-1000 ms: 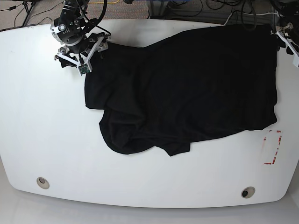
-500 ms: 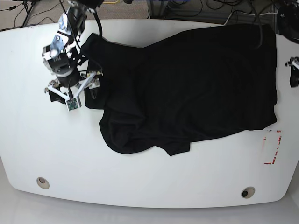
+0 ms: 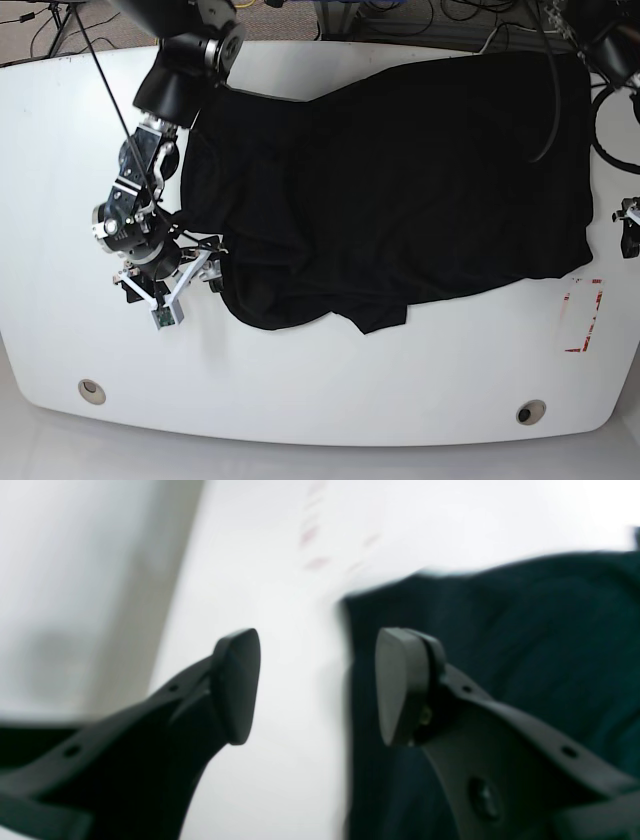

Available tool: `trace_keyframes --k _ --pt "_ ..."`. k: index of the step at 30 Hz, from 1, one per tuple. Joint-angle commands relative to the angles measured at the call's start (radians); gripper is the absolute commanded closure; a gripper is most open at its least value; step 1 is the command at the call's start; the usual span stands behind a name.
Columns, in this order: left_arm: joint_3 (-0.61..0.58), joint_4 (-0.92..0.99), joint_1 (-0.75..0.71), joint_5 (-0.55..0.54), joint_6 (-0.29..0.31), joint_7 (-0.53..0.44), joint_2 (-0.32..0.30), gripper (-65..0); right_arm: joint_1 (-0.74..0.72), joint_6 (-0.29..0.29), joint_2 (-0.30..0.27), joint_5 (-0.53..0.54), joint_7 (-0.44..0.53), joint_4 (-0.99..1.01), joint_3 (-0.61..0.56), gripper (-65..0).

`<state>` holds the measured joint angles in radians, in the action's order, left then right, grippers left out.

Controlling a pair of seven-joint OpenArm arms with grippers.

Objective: Layout the t-shirt on the table in an organized manner, then fold the t-shirt properly
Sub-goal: 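Move the right gripper along the shirt edge and grasp a new corner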

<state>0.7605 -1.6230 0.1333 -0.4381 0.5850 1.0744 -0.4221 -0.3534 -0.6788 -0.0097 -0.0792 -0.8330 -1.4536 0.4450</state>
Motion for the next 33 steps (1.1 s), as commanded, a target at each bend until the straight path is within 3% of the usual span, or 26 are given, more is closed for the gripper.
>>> trace_keyframes --k 1,17,22,33 --pt "0.000 0.023 0.068 0.035 -0.006 -0.020 -0.031 -32.9 -0.098 0.011 -0.026 -0.008 0.059 0.121 0.005 -51.8" --pt "-0.075 0.065 0.127 0.054 -0.004 -0.020 -0.028 -32.6 -0.316 0.020 -0.121 -0.011 0.403 0.735 0.005 -51.8" --pt "-0.075 0.065 0.125 0.054 -0.003 -0.020 -0.028 -32.6 -0.313 0.020 -0.118 -0.012 0.470 0.821 0.005 -51.8" --pt "-0.069 0.071 0.125 0.054 -0.003 -0.020 -0.030 -32.6 -0.267 0.020 -0.049 -0.015 0.487 0.827 0.002 -51.7"
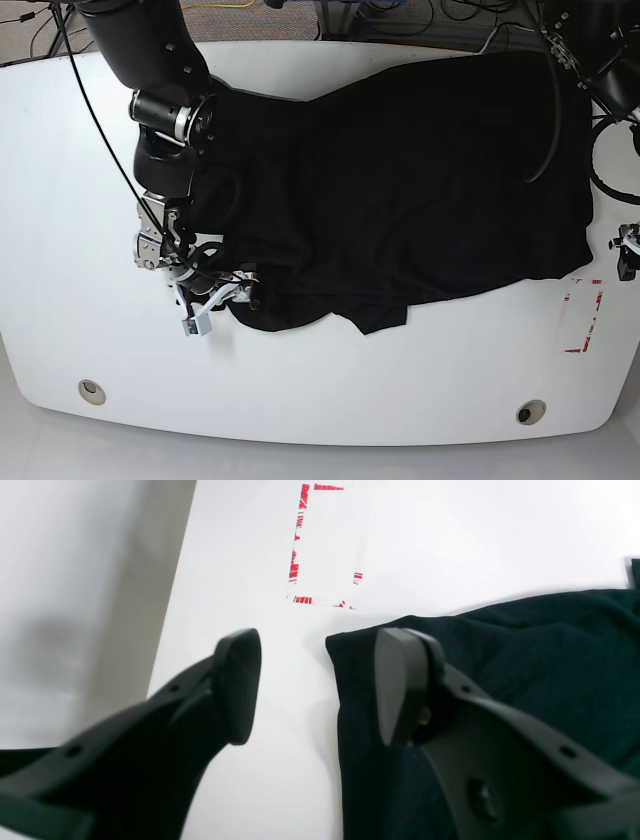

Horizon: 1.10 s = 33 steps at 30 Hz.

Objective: Layout the t-shirt on the table in an organized manner, then fold the t-shirt properly
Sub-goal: 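Move the right gripper along the shirt edge and grasp a new corner, then grasp the shirt edge with the left gripper opposite the right gripper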

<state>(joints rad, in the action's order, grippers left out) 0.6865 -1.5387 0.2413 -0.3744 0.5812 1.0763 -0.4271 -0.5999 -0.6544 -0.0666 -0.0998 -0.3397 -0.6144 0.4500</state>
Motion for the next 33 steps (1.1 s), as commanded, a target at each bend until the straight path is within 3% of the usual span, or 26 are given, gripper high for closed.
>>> trace_keyframes --k 1,6,9,15,18,20,33 --pt "0.005 -0.013 0.017 -0.010 0.001 -0.021 -0.026 -32.6 -0.018 -0.005 0.014 0.005 -0.006 -0.012 -0.003 -51.7" --pt "0.005 -0.013 0.017 -0.005 0.001 -0.021 -0.025 -32.9 0.008 -0.005 0.031 0.005 -0.005 -0.012 -0.003 -50.7" --pt "0.005 0.004 0.017 -0.004 0.000 -0.021 -0.023 -33.1 0.013 -0.005 0.031 0.005 -0.003 -0.012 -0.003 -44.4" --pt "0.006 0.140 0.028 -0.004 -0.003 -0.031 -0.026 -33.1 0.015 -0.008 0.031 0.005 -0.003 -0.012 -0.003 -20.9" --pt "0.006 0.206 0.039 -0.004 -0.003 -0.074 -0.029 -33.2 0.015 -0.008 0.031 0.005 -0.005 -0.012 -0.003 -6.3" --pt "0.005 0.248 0.043 -0.004 -0.003 -0.114 -0.029 -33.2 0.015 -0.006 0.031 0.005 -0.006 -0.012 -0.003 0.0" --pt "-0.034 0.590 0.143 0.015 -0.014 -0.261 -0.074 -33.3 0.015 -0.006 0.027 0.005 -0.009 -0.015 -0.003 0.0"
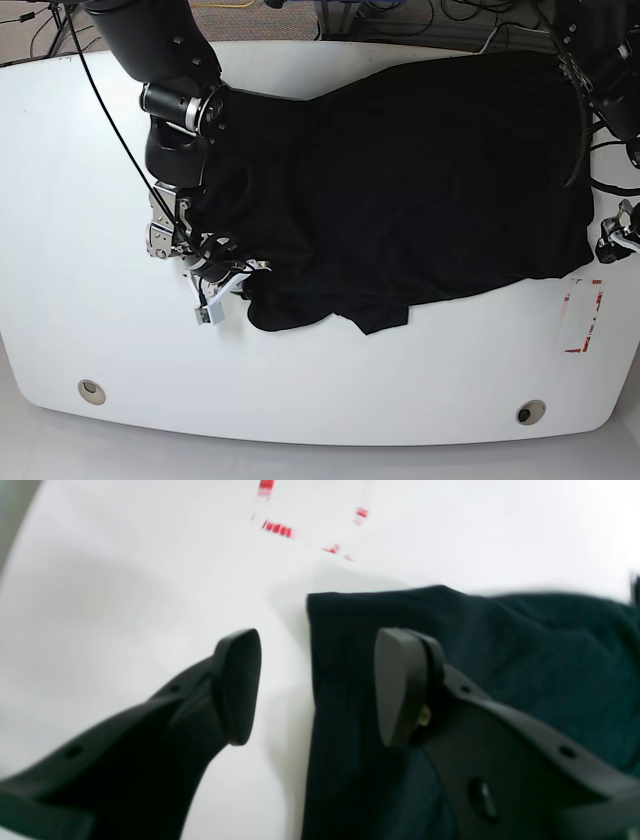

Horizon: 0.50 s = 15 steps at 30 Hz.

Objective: Layout the t-shirt on the table in an organized manner, then fold the t-shirt properly
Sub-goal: 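Grasp the shirt edge with the left gripper opposite the right gripper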

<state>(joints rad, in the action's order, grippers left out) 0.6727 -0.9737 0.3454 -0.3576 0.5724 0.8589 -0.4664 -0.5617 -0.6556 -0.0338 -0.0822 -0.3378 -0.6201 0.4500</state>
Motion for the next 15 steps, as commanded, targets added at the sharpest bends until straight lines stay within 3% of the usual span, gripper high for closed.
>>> trace_keyframes --k 1,8,15 --pt "-0.041 0.052 0.050 0.013 -0.019 -0.066 -0.041 -34.0 -0.024 -0.005 -0.005 -0.012 -0.011 -0.010 -0.003 0.0" --pt "-0.118 0.184 0.086 0.047 -0.068 -0.143 -0.045 -43.9 -0.024 -0.005 -0.005 -0.012 -0.011 -0.010 -0.003 0.0" --pt "-0.193 0.223 0.085 0.044 -0.068 -0.143 -0.041 -44.0 -0.024 -0.005 -0.004 -0.012 -0.011 -0.011 -0.003 0.0"
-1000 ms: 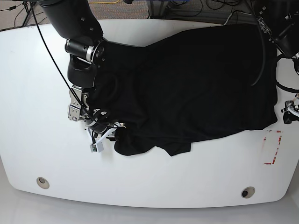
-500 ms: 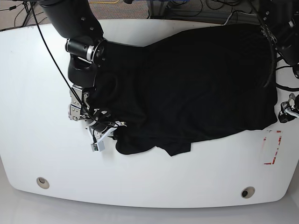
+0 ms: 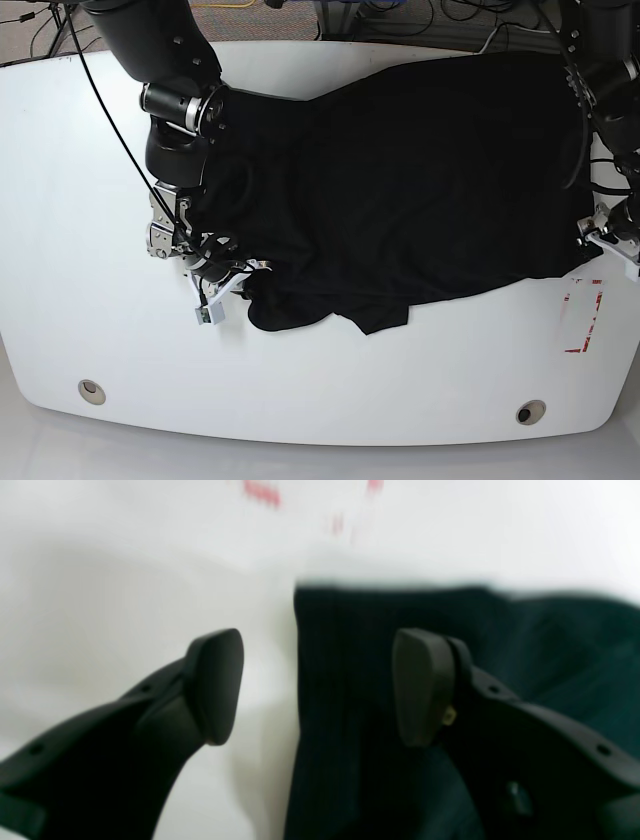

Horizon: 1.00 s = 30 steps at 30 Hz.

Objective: Layout the t-shirt on the table in an organized manner, then fold the t-shirt properly
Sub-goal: 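Grasp the shirt edge with the left gripper opposite the right gripper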

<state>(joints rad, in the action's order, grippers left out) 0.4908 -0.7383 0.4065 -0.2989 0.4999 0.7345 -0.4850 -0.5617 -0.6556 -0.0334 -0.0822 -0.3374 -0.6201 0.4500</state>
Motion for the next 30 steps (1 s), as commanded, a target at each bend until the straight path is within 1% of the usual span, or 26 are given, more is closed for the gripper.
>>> trace_keyframes --k 1,6,10,12,14,15,18,19,22,24,25,27,30 --pt "-0.017 -0.013 0.022 -0.015 0.004 -0.019 -0.019 -44.0 -0.024 -0.005 -0.004 -0.011 -0.012 -0.011 -0.003 0.0" --pt "-0.025 -0.013 0.021 -0.015 0.004 -0.013 0.021 -44.0 -0.024 -0.005 -0.004 -0.006 -0.012 -0.011 -0.003 0.0" --pt "-0.025 -0.013 0.019 -0.013 0.004 0.000 0.029 -43.5 -0.024 -0.005 -0.004 -0.004 -0.012 -0.011 -0.001 0.0" --pt "-0.025 -0.013 0.010 -0.015 0.006 0.010 0.029 -39.3 -0.024 -0.005 -0.004 -0.004 -0.012 -0.011 -0.001 0.0" --pt "-0.025 -0.014 0.007 -0.015 0.006 0.012 0.029 -29.9 -0.024 -0.005 -0.006 -0.004 -0.013 -0.011 -0.001 0.0" --pt "-0.025 -0.014 0.007 -0.015 0.006 0.012 0.030 -22.5 -0.024 -0.005 -0.006 -0.004 -0.013 -0.011 -0.001 0.0" --pt "-0.025 -0.014 0.007 -0.015 0.007 0.012 0.030 -3.6 -0.024 -0.008 -0.007 -0.004 -0.015 -0.013 -0.001 0.0" --pt "-0.027 -0.016 0.007 -0.015 0.009 0.012 0.030 -0.3 -0.024 -0.010 -0.007 -0.006 -0.015 -0.013 -0.001 0.0" --pt "-0.027 -0.019 0.007 -0.015 0.042 0.013 0.030 -0.1 -0.024 -0.011 -0.007 -0.011 -0.015 -0.027 -0.001 0.0" --pt "-0.024 -0.020 0.010 -0.016 0.076 0.013 0.030 -0.6 -0.002 -0.011 -0.007 -0.011 -0.035 -0.077 -0.001 0.0" --pt "-0.024 -0.022 0.010 -0.016 0.081 0.013 0.030 -0.3 0.006 -0.011 -0.007 -0.011 -0.042 -0.091 -0.001 0.0" --pt "-0.022 -0.060 0.013 -0.016 0.108 0.015 0.027 0.0 0.033 -0.013 -0.003 -0.011 -0.090 -0.192 -0.001 0.0" --pt "-0.017 -0.148 0.009 -0.016 0.131 0.036 0.027 0.0 0.061 -0.013 0.008 -0.008 -0.148 -0.300 -0.001 0.0"
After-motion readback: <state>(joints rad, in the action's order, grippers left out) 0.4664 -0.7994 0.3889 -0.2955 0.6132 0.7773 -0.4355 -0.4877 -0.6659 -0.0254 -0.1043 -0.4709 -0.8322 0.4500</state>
